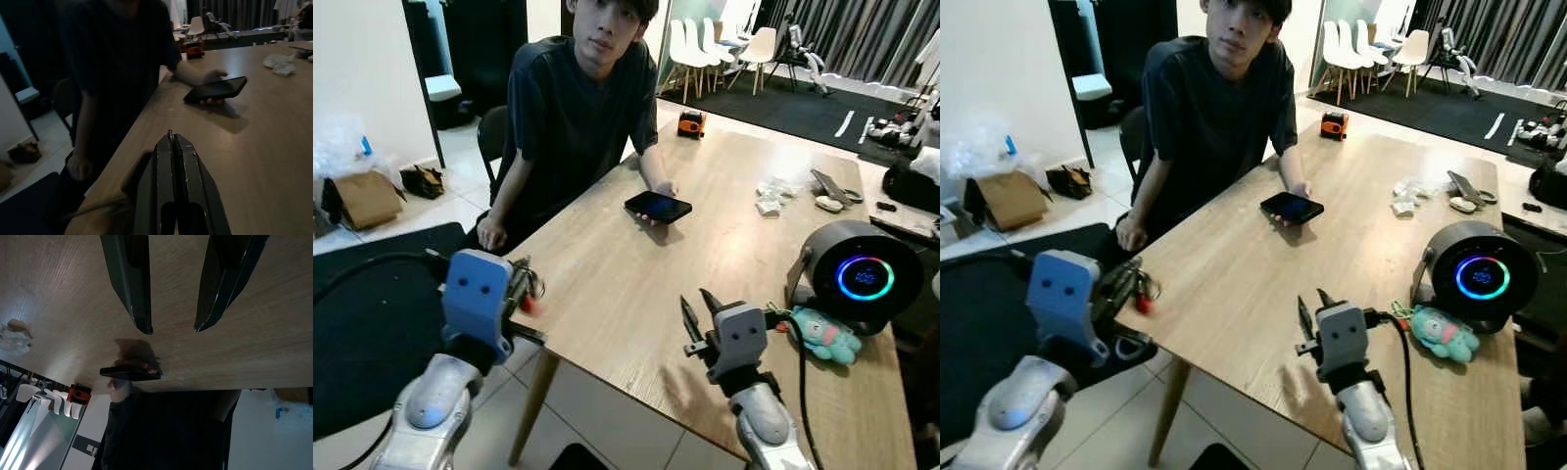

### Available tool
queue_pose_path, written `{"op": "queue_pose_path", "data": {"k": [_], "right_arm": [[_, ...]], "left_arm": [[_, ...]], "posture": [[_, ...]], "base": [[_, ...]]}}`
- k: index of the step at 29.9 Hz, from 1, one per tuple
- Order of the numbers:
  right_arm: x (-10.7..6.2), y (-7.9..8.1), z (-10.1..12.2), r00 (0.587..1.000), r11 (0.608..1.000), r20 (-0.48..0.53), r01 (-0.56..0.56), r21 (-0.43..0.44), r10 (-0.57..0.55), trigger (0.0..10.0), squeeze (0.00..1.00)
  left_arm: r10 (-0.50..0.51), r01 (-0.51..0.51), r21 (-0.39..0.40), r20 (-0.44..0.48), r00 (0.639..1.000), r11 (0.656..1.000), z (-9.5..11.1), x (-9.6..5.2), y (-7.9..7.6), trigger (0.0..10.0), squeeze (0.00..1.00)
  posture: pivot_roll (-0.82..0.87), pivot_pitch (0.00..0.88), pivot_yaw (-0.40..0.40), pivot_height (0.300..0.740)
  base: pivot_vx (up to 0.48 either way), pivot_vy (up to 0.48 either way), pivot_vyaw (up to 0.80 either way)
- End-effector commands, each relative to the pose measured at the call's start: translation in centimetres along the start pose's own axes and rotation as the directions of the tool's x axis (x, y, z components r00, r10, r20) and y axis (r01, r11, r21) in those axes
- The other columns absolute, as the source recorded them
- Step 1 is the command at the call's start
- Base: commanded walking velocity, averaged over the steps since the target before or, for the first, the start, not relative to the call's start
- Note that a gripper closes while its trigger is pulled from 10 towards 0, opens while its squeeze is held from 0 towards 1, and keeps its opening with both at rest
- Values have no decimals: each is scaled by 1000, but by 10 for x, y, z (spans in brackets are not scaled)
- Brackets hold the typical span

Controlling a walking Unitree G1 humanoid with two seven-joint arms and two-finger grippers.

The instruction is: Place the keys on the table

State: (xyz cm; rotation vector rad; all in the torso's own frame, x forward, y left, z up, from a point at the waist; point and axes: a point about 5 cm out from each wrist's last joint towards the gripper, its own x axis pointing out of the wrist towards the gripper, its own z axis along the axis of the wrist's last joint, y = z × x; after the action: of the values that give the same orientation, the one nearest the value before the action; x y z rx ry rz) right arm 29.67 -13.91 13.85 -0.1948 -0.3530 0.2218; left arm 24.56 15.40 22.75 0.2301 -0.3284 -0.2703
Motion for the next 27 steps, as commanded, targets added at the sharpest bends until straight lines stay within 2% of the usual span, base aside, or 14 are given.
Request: {"op": "queue_pose_path", "data": {"k": [1, 8, 16, 27], "right_arm": [[1, -12, 5, 999, 999, 20, 36, -25, -36, 10000, 0], [-1, -11, 5, 999, 999, 19, 38, -28, -37, 10000, 0], [-2, -10, 3, 999, 999, 7, 31, -31, -31, 10000, 0], [-2, -1, 0, 1000, 1000, -1, 2, -18, -2, 10000, 0]], "left_arm": [[-101, 100, 48, 20, 995, 994, 6, 3, -17, 10000, 0], [-121, 120, 62, 25, 992, 991, 6, 6, -24, 10000, 0], [-133, 132, 123, 1, 991, 984, 0, 7, -32, 10000, 0], [-73, 83, 188, -60, 996, 979, -14, 9, -37, 10000, 0]], "posture": [[193, 100, -46, 740], [190, 99, -45, 740], [191, 98, -45, 740], [203, 107, -46, 740]], "base": [[0, 0, 0], [0, 0, 0], [0, 0, 0], [0, 0, 0]]}}
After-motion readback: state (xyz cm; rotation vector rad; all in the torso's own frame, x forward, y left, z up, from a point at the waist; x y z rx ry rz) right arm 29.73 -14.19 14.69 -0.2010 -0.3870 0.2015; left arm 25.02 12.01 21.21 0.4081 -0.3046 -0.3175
